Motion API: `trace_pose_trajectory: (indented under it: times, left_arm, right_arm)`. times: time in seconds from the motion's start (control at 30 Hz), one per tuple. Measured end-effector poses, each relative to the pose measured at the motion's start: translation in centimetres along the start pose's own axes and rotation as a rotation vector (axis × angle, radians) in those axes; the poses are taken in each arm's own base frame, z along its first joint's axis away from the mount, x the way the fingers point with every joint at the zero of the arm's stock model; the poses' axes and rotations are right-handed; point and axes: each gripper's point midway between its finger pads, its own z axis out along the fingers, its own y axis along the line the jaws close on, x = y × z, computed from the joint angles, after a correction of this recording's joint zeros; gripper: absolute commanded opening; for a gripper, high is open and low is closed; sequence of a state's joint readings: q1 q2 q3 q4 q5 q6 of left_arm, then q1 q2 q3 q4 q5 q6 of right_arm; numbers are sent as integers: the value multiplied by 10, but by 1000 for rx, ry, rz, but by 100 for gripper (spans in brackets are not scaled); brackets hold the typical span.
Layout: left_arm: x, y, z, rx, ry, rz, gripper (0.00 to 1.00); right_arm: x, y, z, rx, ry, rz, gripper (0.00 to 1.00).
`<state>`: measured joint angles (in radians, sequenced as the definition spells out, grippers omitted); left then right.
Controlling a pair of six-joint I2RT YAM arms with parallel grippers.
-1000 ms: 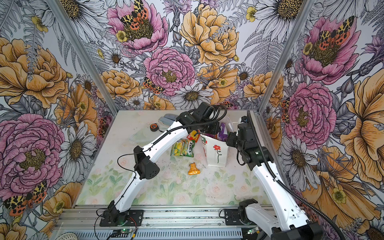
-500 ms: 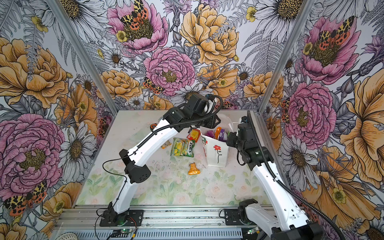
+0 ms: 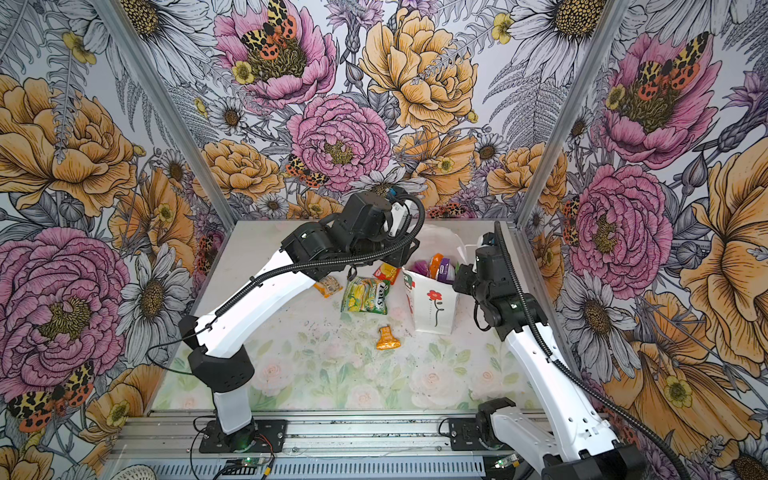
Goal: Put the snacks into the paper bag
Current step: 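Swing the left gripper toward the robot over the green FOX'S bag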
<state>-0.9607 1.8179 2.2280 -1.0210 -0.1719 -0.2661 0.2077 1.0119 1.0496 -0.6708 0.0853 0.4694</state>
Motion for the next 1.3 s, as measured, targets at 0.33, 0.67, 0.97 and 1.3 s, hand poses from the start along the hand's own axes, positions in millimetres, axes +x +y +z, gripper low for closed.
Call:
trace_pose_trajectory:
  times: [0.33, 0.67, 0.97, 1.3]
  left_arm:
    - [29, 60, -61, -156, -92, -75, 60]
    - [101, 188, -90, -415, -95, -330, 62]
    - [167, 222, -59, -420, 71, -497, 63]
    - [219, 160, 43, -285, 376, -418, 65]
  right_arm:
    - [0, 0, 0, 0, 1, 3, 0]
    - [0, 0, 0, 0, 1, 13, 0]
    - [0, -2, 0, 11, -3, 30, 0]
    - [2, -6, 0, 26, -8, 38, 0]
